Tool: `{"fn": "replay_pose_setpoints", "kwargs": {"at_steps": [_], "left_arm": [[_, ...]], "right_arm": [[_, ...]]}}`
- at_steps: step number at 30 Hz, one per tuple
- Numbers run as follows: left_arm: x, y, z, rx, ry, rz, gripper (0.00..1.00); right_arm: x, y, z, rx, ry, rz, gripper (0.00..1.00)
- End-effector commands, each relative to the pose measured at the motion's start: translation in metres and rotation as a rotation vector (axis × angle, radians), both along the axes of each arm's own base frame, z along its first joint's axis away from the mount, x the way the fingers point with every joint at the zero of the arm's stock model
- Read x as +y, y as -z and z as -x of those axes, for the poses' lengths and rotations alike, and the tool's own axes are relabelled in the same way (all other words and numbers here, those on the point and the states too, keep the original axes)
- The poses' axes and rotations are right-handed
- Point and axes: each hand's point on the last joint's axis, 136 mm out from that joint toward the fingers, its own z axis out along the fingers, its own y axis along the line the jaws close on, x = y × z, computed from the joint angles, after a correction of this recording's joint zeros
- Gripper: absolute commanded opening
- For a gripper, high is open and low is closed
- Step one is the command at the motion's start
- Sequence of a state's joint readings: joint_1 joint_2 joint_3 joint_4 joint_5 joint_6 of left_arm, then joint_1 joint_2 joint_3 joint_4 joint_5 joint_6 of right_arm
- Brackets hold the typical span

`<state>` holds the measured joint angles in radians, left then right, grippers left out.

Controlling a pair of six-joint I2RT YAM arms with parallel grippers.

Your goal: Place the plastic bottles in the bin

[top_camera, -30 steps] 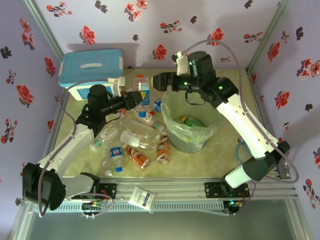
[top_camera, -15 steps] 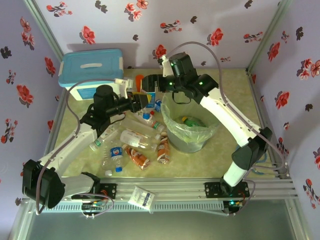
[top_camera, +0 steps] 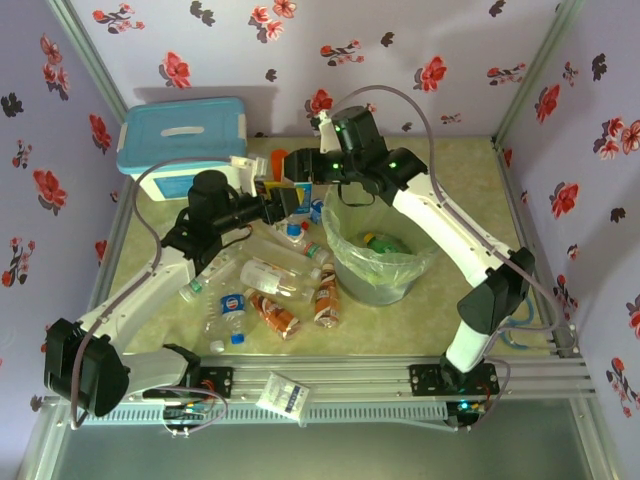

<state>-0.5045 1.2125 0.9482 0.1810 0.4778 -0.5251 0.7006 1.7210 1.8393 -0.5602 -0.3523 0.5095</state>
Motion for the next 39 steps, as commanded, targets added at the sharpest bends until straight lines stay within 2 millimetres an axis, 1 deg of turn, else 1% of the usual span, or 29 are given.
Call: {"fn": "replay_pose_setpoints", "kwargs": {"at_steps": [1, 3, 5, 7, 8, 10, 12, 16, 18, 20, 22, 24, 26, 28, 30, 31, 33, 39], "left_arm": [[0.003, -0.030, -0.001, -0.112, -0.029, 0.047, 0.65], [0.006, -0.032, 0.002, -0.121, -0.036, 0.051, 0.77], [0.011, -0.031, 0.007, -0.127, -0.046, 0.041, 0.89], [0.018, -0.027, 0.013, -0.120, -0.061, 0.018, 0.96], [0.023, -0.021, 0.017, -0.107, -0.073, -0.004, 0.98], [0.035, -0.010, 0.025, -0.076, -0.105, -0.052, 1.00], [0.051, 0.007, 0.030, -0.022, -0.160, -0.109, 1.00], [0.096, 0.046, 0.037, 0.133, -0.326, -0.225, 1.00], [0.126, 0.070, 0.040, 0.256, -0.450, -0.289, 1.00], [0.157, 0.096, 0.049, 0.400, -0.572, -0.365, 1.00], [0.172, 0.113, 0.064, 0.500, -0.611, -0.431, 1.00], [0.182, 0.123, 0.080, 0.583, -0.635, -0.483, 1.00], [0.187, 0.133, 0.096, 0.658, -0.645, -0.509, 1.00], [0.193, 0.142, 0.111, 0.711, -0.646, -0.542, 1.00], [0.196, 0.148, 0.119, 0.745, -0.656, -0.549, 1.00], [0.196, 0.153, 0.123, 0.768, -0.656, -0.549, 0.99], [0.194, 0.161, 0.130, 0.808, -0.647, -0.550, 0.99], [0.192, 0.188, 0.151, 0.911, -0.635, -0.583, 0.97]], "right_arm": [[0.008, -0.015, -0.001, -0.025, -0.027, -0.050, 0.49], [0.008, -0.018, -0.004, -0.036, -0.022, -0.057, 0.49], [0.007, -0.029, -0.009, -0.060, -0.016, -0.070, 0.48], [0.002, -0.041, -0.015, -0.091, -0.007, -0.076, 0.49], [-0.002, -0.051, -0.017, -0.115, 0.001, -0.080, 0.49], [-0.012, -0.070, -0.021, -0.159, 0.018, -0.089, 0.48], [-0.022, -0.087, -0.024, -0.199, 0.033, -0.101, 0.48], [-0.047, -0.120, -0.027, -0.265, 0.068, -0.119, 0.48], [-0.064, -0.130, -0.026, -0.289, 0.094, -0.111, 0.48], [-0.088, -0.140, -0.024, -0.319, 0.138, -0.082, 0.47], [-0.114, -0.145, -0.020, -0.341, 0.185, -0.042, 0.46], [-0.137, -0.144, -0.014, -0.341, 0.221, 0.007, 0.45], [-0.161, -0.136, -0.008, -0.329, 0.261, 0.077, 0.44], [-0.178, -0.127, -0.003, -0.323, 0.289, 0.139, 0.44], [-0.192, -0.116, 0.002, -0.314, 0.306, 0.206, 0.44], [-0.198, -0.106, 0.004, -0.301, 0.314, 0.248, 0.43], [-0.205, -0.091, 0.006, -0.280, 0.317, 0.304, 0.42], [-0.205, -0.030, 0.010, -0.144, 0.269, 0.400, 0.41]]}}
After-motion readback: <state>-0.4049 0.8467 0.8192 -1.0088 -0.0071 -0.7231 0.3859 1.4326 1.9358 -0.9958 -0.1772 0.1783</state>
